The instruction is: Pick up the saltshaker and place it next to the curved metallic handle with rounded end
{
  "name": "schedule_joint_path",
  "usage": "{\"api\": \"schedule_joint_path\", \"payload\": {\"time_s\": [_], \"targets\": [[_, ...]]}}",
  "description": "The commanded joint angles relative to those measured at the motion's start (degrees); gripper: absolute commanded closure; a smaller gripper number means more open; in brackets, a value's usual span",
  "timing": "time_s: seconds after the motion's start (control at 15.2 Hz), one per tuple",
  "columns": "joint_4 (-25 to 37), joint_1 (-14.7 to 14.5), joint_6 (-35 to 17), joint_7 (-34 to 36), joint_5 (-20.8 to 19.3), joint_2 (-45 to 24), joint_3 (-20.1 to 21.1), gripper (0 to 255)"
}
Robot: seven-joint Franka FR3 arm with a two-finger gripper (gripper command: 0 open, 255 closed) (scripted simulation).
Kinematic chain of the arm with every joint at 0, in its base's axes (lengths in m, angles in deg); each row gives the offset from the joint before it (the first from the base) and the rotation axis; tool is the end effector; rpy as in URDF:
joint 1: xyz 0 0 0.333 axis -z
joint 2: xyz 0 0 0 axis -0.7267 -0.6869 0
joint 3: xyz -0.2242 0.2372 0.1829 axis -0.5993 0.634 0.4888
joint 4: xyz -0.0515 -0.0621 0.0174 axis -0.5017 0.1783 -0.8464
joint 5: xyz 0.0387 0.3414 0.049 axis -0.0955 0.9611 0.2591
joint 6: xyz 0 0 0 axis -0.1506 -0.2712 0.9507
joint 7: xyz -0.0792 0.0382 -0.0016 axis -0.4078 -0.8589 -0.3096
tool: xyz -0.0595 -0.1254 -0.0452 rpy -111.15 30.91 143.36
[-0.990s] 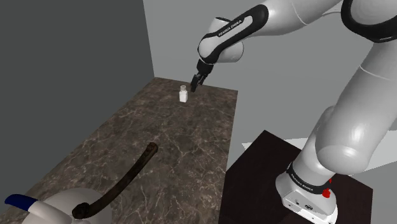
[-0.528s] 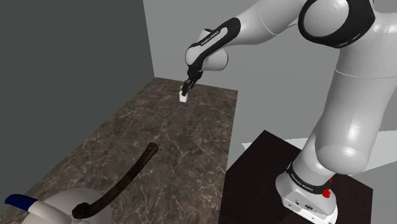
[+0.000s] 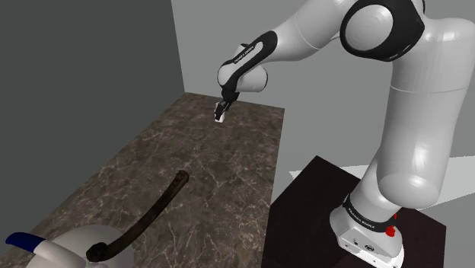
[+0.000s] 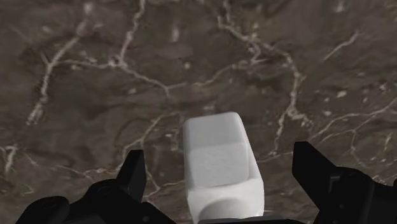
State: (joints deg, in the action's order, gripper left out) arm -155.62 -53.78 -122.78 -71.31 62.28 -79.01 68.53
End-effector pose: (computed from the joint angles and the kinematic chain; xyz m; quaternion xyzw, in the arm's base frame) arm 0.6126 -0.0024 0.3609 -0.9684 -0.1790 -0.1681 0.0433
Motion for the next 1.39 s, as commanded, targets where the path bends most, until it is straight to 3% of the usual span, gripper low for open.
{"api": "schedule_joint_path", "payload": {"time_s": [0.0,0.26,0.33,0.92,1.32], "targets": [[0.0,0.0,-0.1,0.0,0.1,-0.1,0.0,0],[0.0,0.0,-0.1,0.0,0.1,-0.1,0.0,0],[0.0,0.0,-0.1,0.0,0.1,-0.1,0.0,255],[0.0,0.0,-0.1,0.0,0.1,-0.1,0.0,255],[0.8,-0.7,3.5,2.3,-2.4,2.9,-1.1,255]]}}
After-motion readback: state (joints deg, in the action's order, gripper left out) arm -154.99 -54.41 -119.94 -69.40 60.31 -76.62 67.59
